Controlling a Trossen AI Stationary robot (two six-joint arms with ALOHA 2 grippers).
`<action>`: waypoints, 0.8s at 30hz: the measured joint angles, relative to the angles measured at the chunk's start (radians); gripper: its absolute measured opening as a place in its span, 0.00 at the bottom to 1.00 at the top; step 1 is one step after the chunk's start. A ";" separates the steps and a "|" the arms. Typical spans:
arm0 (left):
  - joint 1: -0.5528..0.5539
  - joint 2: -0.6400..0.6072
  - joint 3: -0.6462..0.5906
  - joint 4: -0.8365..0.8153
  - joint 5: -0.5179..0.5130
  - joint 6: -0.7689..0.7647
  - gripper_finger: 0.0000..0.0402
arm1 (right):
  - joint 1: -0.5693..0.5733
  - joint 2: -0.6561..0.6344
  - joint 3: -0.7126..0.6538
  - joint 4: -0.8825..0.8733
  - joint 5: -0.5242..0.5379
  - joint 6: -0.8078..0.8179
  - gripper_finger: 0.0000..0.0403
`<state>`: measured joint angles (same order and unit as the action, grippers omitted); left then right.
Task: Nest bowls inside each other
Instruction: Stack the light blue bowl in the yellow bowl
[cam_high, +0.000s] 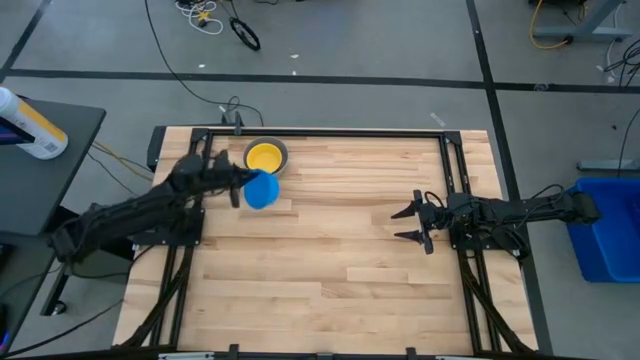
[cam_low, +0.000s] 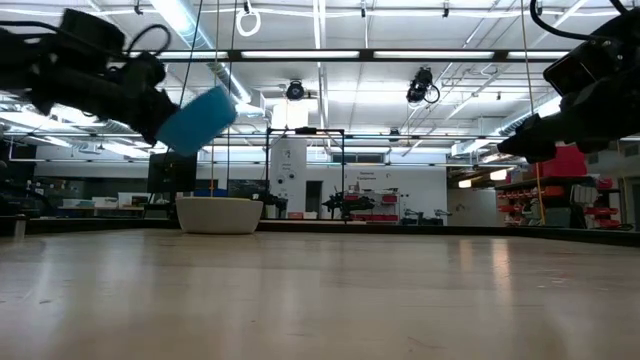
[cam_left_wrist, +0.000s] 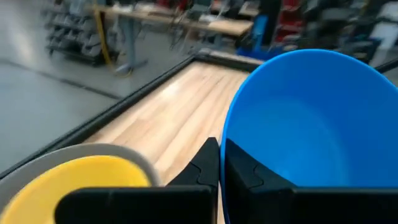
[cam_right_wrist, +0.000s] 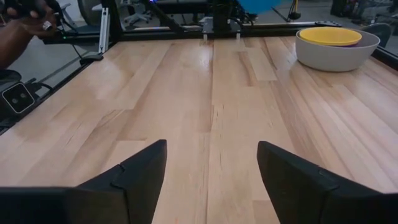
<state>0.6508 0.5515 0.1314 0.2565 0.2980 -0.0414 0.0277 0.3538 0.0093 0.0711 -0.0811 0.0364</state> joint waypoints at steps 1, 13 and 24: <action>0.023 0.052 0.019 0.016 0.009 0.007 0.01 | 0.000 0.000 0.000 0.000 0.000 0.000 0.64; 0.199 0.513 0.338 -0.063 0.011 0.108 0.01 | 0.000 0.000 0.000 -0.045 0.000 0.011 0.57; 0.309 0.596 0.407 -0.187 -0.089 0.152 0.01 | 0.000 0.001 0.000 -0.051 0.000 0.000 0.52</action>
<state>0.9602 1.1477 0.5387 0.0694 0.2090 0.1103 0.0277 0.3546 0.0093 0.0204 -0.0811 0.0364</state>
